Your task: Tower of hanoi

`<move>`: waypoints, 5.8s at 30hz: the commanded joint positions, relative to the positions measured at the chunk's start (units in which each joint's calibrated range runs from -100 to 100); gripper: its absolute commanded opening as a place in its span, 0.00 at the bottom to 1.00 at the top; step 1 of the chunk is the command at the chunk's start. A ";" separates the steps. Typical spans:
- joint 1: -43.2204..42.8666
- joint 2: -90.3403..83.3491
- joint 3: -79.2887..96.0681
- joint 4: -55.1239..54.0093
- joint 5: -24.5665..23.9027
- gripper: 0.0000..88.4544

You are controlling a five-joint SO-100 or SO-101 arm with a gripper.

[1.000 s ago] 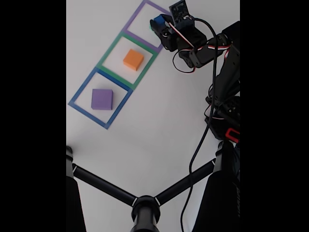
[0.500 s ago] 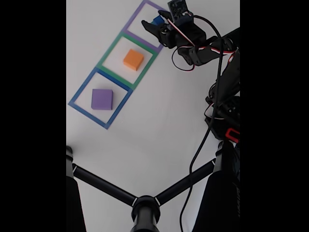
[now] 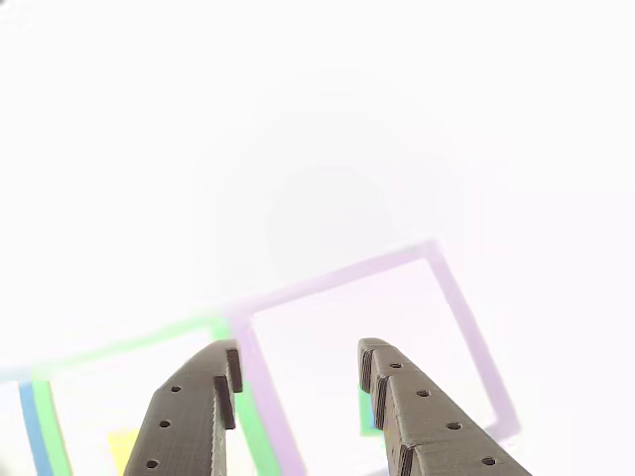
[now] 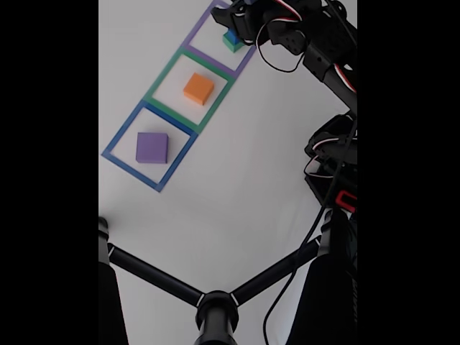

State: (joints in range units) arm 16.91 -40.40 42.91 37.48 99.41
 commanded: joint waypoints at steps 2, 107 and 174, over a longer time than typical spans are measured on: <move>-3.87 -5.34 -12.09 16.45 0.59 0.07; -12.50 49.24 32.18 -86.95 0.59 0.40; -15.95 -1.87 -14.54 20.01 0.59 0.13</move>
State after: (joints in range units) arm 1.51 -39.55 38.12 49.28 99.80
